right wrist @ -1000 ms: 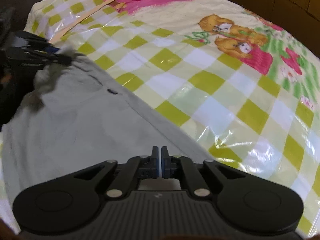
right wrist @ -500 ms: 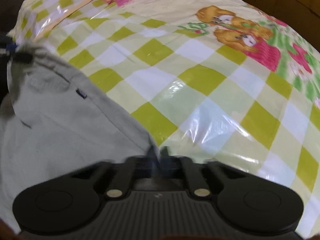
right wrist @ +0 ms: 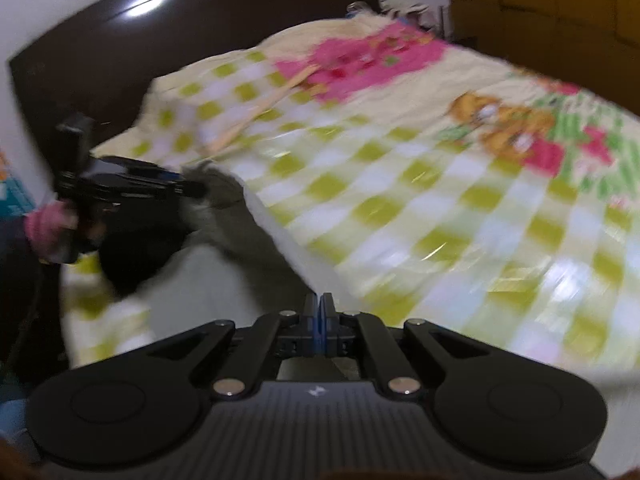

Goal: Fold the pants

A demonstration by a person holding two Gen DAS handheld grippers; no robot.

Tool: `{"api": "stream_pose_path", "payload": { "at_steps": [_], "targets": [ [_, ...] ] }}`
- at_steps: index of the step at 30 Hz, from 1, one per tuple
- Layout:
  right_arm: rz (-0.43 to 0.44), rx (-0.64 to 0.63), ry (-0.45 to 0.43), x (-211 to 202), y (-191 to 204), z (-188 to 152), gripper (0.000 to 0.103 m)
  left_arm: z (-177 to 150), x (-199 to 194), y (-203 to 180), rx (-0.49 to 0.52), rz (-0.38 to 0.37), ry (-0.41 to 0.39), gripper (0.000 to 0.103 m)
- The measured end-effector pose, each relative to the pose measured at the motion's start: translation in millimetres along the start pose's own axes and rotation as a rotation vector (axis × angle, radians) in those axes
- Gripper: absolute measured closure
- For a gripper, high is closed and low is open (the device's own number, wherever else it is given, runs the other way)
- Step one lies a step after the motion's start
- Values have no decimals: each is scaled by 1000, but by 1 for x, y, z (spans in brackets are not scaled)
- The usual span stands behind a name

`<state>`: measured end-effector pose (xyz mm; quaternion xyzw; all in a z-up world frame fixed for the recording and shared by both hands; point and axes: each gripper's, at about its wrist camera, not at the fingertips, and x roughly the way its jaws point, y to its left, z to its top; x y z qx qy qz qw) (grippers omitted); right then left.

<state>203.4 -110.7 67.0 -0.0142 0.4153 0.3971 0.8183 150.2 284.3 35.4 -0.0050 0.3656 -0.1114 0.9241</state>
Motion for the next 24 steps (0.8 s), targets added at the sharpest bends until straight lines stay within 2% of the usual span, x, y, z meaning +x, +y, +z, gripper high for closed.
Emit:
{"api": "stream_pose_path", "payload": {
  "at_steps": [4,6,9,12,18,22,24],
  "targets": [
    [78,59,147,44,24,-48,101,-42,9,10,-39,54,85,65],
    [109,84,218,73,31,-68,101,-54,8,10,-30,69,91,65],
    [102,72,278,95,42,-85,100,-65,6,9,9,85,125,63],
    [87,50,292,99,45,-88,96,-75,2,11,27,99,160,58],
    [65,22,302,97,48,-89,95,-86,-18,3,28,90,144,53],
    [60,21,309,94,52,-93,92,-82,-37,0,5,115,72,53],
    [44,2,298,93,56,-93,91,-78,-43,-11,75,129,52,51]
  ]
}}
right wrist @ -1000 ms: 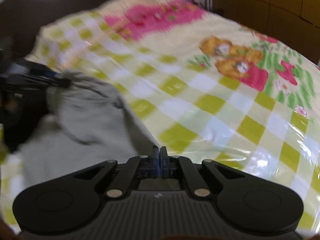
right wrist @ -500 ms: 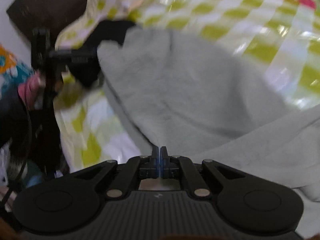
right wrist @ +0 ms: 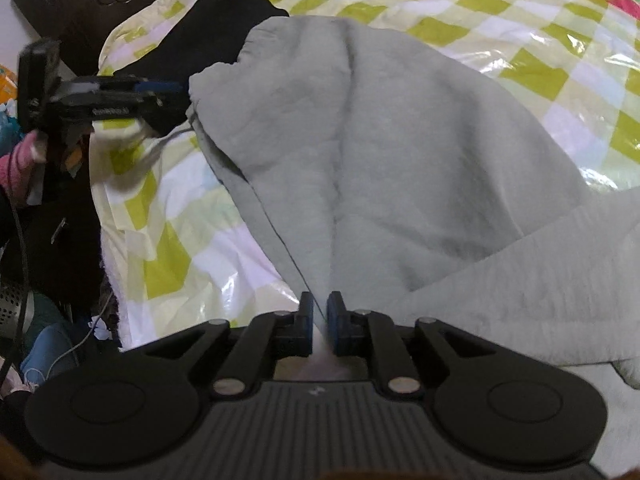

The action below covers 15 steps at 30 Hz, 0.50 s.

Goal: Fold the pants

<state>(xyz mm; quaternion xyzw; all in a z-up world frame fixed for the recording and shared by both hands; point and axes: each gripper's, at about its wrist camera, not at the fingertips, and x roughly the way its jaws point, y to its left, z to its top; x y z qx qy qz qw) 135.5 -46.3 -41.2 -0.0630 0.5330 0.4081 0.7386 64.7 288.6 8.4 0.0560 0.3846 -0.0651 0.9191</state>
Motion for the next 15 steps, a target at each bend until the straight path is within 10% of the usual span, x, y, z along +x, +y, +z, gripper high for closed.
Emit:
{"api": "stream_pose_path", "payload": {
  "at_steps": [5,15],
  "targets": [
    [-49,-38,-29,-11,15,2,90,-6,7,-35,276,27,37,46],
    [-115,-331,-209,34,93,58,61,-12,39,-43,399,94,12,44]
  ]
}}
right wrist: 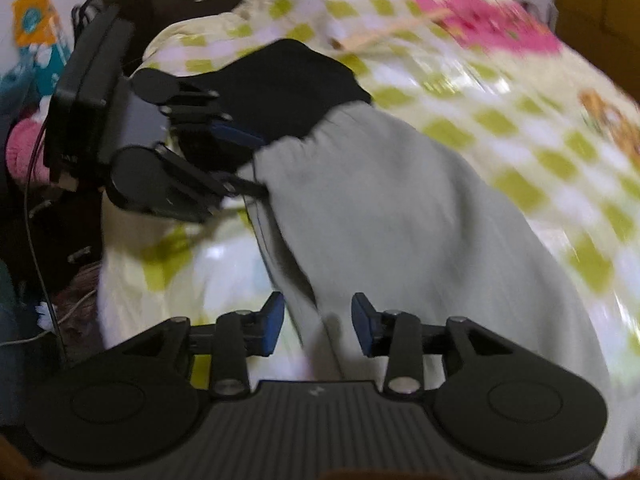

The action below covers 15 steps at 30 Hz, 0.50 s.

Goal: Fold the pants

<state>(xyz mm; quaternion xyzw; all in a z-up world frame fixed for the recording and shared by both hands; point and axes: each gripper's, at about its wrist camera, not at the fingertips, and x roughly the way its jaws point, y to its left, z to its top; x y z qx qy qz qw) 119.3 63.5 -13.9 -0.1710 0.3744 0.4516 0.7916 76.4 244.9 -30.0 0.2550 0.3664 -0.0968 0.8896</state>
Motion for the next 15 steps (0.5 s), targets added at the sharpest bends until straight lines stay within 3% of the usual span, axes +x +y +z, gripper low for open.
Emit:
{"api": "stream_pose_path", "payload": {
  "at_steps": [3,5,6,8,12,15],
  "targets": [
    [-63,-83,-21,26,13,12,60,-2,-3,2,-9,11,-19,45],
    [-77,-132,-22,39,19,17,63,-4,-6,5,-37,8,-30,52],
    [-76,-137,-4,44,19,18,77,-4,-7,8,-53,5,-31,54],
    [-52,-94,12,46,17,20,96,-4,-10,12,-76,6,-43,58],
    [3,-41,-39,20,20,22,99,-6,-24,17,-95,38,-76,60],
    [36,-22,-32,20,28,19,99,-13,-23,15,-114,19,-50,60]
  ]
}}
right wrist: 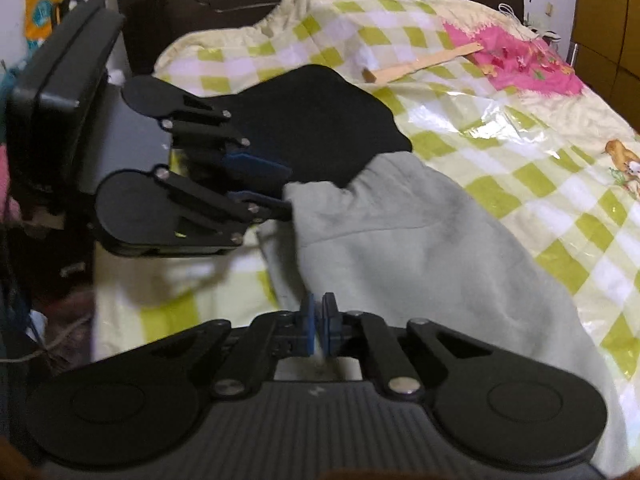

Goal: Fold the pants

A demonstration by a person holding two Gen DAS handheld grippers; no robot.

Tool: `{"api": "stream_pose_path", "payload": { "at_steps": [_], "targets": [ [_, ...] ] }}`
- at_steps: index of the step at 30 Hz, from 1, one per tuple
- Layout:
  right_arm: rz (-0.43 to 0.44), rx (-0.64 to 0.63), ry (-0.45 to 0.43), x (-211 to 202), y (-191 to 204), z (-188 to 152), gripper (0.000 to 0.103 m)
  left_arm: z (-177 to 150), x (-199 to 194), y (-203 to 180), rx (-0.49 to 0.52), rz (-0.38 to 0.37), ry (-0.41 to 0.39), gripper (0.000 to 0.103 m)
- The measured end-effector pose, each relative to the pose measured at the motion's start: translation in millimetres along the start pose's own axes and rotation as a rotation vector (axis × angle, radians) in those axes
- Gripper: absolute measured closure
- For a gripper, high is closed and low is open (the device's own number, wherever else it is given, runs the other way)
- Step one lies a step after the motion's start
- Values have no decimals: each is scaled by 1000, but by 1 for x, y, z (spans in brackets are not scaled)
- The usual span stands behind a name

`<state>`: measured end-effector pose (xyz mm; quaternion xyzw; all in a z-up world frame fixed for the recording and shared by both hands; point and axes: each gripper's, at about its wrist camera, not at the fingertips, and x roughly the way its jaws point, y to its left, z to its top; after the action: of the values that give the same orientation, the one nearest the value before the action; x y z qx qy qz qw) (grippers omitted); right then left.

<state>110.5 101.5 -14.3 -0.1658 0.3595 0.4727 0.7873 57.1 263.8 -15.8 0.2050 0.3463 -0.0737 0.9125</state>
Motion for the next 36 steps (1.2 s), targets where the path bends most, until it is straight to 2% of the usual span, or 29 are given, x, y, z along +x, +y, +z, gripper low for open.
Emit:
{"api": "stream_pose_path", "payload": {
  "at_steps": [4,7,8,9,11,15,17,19,21,24,26,28,32,36],
  "targets": [
    [-18,1,25,14,6,-10,98,-6,-2,-10,55,13,-3,59],
    [-40,-6,-35,2,10,-10,95,-5,-2,-11,82,29,-18,58],
    [-61,-25,-46,0,11,-9,90,-4,0,-12,87,21,-17,58],
    [-99,-65,-57,0,14,-9,80,-4,1,-11,88,9,-15,57],
    [-158,-142,-55,6,20,-9,70,-4,1,-13,103,-6,-20,54],
    [-160,-192,-24,25,23,-11,67,-8,-7,-17,106,-42,-38,43],
    [-186,-219,-25,31,25,-12,65,-10,-7,-22,141,-25,-37,40],
    [-195,-196,-27,32,20,-9,70,-9,-1,-27,172,2,-34,40],
    [-166,-128,-21,28,10,-3,94,-3,6,-28,167,11,-43,40],
    [-135,-80,-25,19,1,5,96,5,14,-31,169,12,-55,41],
    [-109,-45,-32,11,-2,8,98,8,15,-30,160,-5,-52,60],
    [-74,-21,-36,4,-2,12,100,8,13,-28,150,-13,-45,67],
    [-6,-14,-32,2,10,11,102,2,10,-23,148,38,-22,73],
    [-46,-34,-48,8,19,4,100,0,12,-20,140,42,-8,73]
  ]
}}
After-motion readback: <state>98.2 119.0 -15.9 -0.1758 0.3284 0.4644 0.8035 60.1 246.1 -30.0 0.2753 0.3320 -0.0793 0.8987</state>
